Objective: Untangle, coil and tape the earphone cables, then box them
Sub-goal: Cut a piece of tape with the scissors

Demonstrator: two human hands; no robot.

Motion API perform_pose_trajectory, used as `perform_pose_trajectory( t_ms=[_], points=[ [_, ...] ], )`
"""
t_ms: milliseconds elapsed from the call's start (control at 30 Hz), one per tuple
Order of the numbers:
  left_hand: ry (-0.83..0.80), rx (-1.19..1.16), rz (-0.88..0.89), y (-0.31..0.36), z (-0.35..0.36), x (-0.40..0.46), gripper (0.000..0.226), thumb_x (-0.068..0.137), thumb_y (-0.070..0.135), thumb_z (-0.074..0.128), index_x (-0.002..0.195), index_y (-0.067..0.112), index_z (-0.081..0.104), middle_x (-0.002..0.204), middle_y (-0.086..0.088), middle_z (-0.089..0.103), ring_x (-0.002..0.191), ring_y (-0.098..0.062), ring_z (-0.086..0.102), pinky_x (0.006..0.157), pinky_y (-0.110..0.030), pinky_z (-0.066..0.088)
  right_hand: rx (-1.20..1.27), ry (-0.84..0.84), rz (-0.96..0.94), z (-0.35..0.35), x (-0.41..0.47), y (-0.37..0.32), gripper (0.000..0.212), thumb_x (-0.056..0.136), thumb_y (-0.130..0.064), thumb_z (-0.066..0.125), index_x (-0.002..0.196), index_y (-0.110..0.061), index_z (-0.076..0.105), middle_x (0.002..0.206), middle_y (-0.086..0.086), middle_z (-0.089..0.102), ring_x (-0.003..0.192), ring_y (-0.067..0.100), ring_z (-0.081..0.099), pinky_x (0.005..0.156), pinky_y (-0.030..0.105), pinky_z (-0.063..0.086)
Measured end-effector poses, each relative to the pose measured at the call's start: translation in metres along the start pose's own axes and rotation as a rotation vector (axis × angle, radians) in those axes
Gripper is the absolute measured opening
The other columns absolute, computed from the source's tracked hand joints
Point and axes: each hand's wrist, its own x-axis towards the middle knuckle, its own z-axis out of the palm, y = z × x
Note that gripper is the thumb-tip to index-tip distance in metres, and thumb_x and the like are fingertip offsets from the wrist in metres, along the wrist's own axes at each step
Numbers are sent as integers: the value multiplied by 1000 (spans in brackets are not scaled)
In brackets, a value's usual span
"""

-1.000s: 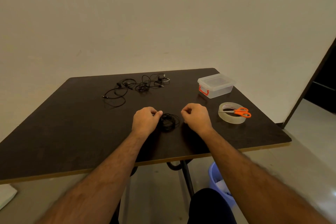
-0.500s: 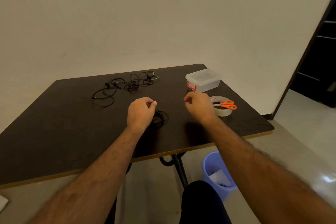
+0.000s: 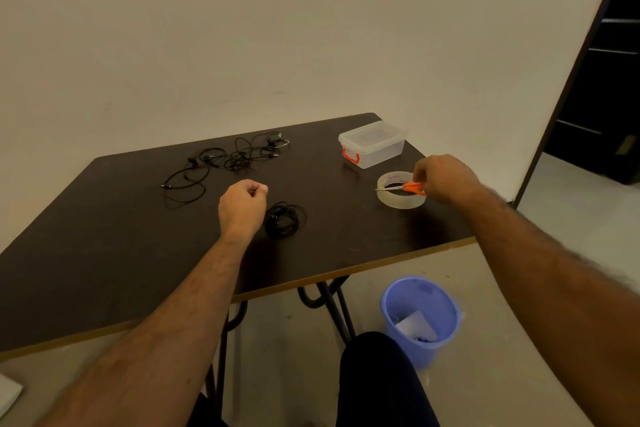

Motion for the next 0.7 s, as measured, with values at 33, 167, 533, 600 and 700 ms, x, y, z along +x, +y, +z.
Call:
perform_pose_trajectory(
  t_ms=[33, 167, 533, 600, 700],
  points=[
    [6, -7, -7, -1, -1, 0, 19, 99, 28, 55, 103, 16, 69, 93, 5, 62, 91, -12, 57, 75, -28, 40, 4, 5, -6, 1, 0, 0, 28, 86, -18, 74, 113, -15, 69, 113, 9, 68, 98, 22, 62, 93, 38, 51],
    [-3, -32, -29, -7, -6, 1, 18, 97, 30, 58, 102, 17, 69, 93, 4, 65, 93, -15, 61, 77, -31, 45, 1, 0, -33, 1, 1, -2, 32, 86, -21, 74, 117, -17, 67, 116, 8, 67, 100, 22, 62, 95, 38, 50],
    [-190, 74, 42, -5, -1, -6, 11, 93, 32, 65, 96, 25, 73, 94, 7, 68, 90, -9, 60, 70, -24, 43, 16, -51, 3, 4, 3, -6, 38, 86, -21, 74, 123, -16, 65, 121, 10, 66, 105, 25, 62, 101, 41, 48],
    [-241, 128, 86, -1, 2, -8, 14, 94, 32, 65, 101, 25, 74, 96, 9, 67, 91, -7, 58, 75, -25, 45, 31, -56, 8, 4, 3, -7, 37, 86, -20, 74, 122, -16, 65, 121, 10, 66, 105, 25, 62, 100, 41, 49],
    [-299, 229, 147, 5, 6, -13, 17, 94, 30, 65, 108, 24, 73, 105, 6, 69, 93, -6, 57, 83, -26, 46, 47, -53, 12, 5, 2, -7, 36, 87, -22, 73, 121, -15, 66, 119, 11, 66, 103, 24, 61, 101, 41, 50]
  ],
)
